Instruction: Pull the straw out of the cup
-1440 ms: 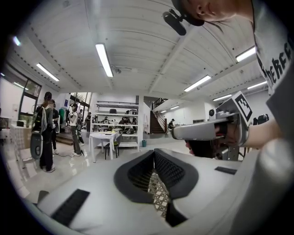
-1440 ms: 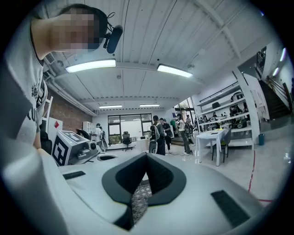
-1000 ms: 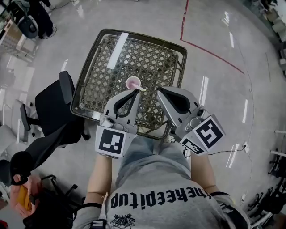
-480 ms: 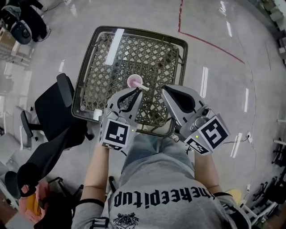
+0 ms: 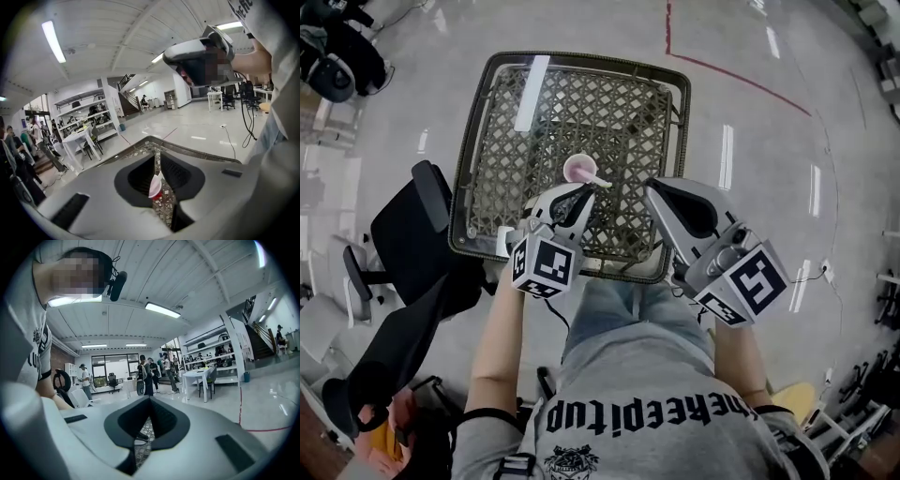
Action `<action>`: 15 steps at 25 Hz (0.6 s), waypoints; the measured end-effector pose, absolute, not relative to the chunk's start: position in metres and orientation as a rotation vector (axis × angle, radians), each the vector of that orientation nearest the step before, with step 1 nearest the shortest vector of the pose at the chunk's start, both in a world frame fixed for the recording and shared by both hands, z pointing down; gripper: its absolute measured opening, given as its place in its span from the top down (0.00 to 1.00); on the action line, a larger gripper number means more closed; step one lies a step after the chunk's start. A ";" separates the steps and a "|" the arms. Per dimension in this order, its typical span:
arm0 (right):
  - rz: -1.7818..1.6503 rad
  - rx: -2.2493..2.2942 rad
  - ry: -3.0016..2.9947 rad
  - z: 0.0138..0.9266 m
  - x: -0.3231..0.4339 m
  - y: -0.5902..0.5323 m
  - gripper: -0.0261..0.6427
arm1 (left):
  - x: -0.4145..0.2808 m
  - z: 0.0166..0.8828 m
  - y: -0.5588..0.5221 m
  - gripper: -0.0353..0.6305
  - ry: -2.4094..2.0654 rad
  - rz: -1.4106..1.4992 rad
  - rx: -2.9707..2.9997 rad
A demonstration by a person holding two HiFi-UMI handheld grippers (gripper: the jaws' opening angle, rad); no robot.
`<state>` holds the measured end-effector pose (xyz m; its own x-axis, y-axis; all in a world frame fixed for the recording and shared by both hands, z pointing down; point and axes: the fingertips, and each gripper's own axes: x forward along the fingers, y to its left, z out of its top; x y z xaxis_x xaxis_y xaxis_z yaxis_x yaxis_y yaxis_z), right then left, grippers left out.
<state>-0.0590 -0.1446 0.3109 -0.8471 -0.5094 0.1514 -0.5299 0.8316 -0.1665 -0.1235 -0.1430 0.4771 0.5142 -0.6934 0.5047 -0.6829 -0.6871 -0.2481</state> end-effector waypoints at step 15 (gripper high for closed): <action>0.328 0.931 -2.842 0.322 -0.039 -0.149 0.96 | -0.113 0.536 -0.153 0.74 0.978 -1.105 -2.661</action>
<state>-0.0391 -0.1488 0.3222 -0.8003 -0.5679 0.1923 -0.5967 0.7855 -0.1641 -0.1125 -0.1534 0.5360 0.5308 -0.5968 0.6017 -0.5250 -0.7889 -0.3193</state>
